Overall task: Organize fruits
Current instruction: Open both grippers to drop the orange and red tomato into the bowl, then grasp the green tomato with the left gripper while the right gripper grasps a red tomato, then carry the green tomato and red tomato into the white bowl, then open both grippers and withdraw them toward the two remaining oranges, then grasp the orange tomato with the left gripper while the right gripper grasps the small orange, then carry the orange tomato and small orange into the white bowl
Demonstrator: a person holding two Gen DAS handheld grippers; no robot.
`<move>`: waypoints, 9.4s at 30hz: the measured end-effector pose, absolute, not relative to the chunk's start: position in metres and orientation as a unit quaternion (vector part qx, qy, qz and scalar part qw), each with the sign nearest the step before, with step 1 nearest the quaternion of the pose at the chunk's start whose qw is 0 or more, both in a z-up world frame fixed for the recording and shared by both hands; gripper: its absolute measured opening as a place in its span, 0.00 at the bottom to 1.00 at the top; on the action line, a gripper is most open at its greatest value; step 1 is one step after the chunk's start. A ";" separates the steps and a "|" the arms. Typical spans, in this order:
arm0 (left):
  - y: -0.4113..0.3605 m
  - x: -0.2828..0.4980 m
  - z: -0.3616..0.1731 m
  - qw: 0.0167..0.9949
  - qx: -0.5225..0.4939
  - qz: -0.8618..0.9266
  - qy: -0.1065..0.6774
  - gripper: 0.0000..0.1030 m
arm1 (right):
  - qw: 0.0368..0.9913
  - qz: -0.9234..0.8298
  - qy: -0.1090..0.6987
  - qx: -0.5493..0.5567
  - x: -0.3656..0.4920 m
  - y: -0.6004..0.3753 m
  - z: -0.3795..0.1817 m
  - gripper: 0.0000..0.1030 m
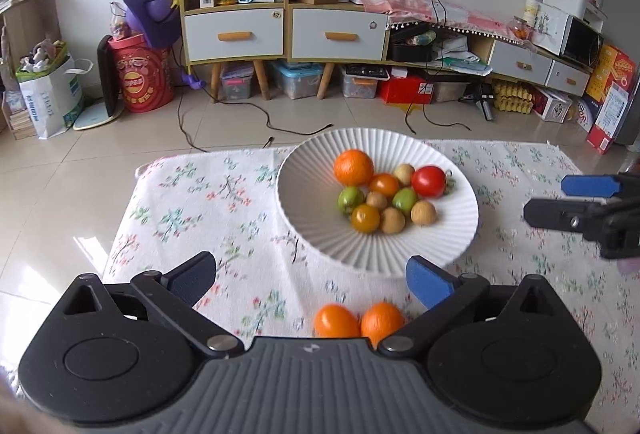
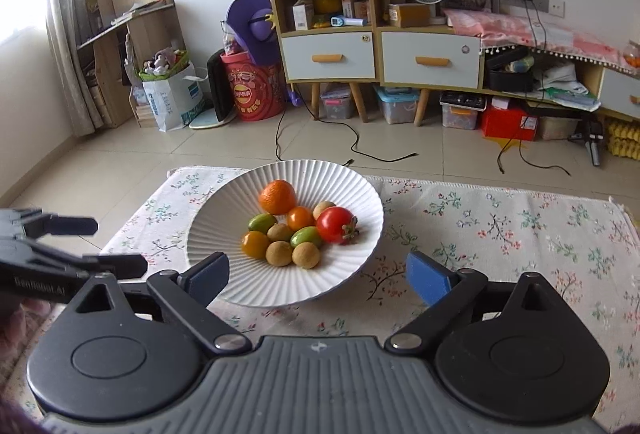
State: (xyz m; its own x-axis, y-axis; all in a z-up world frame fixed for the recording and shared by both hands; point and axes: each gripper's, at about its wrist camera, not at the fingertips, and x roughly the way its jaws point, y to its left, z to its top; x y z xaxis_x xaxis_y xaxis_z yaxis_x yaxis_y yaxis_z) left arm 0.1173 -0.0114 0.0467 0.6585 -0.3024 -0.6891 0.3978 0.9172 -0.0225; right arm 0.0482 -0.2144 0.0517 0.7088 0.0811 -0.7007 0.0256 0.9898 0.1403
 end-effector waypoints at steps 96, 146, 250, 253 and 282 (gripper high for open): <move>-0.036 0.092 0.020 0.901 -0.025 -0.258 0.348 0.23 | 0.900 0.009 0.419 0.120 0.058 -0.214 0.018 0.35; -0.086 0.157 0.000 0.891 0.025 -0.303 0.337 0.24 | 0.913 0.072 0.398 0.056 0.101 -0.234 -0.005 0.36; 0.003 0.117 -0.010 0.888 0.131 -0.258 0.357 0.34 | 0.889 0.097 0.448 0.004 0.052 -0.153 -0.019 0.85; 0.011 0.116 -0.009 0.888 0.132 -0.252 0.362 0.34 | 0.887 0.099 0.452 0.006 0.056 -0.146 -0.021 0.81; 0.035 0.117 -0.004 0.890 0.122 -0.242 0.366 0.34 | 0.883 0.080 0.461 0.032 0.082 -0.123 -0.027 0.32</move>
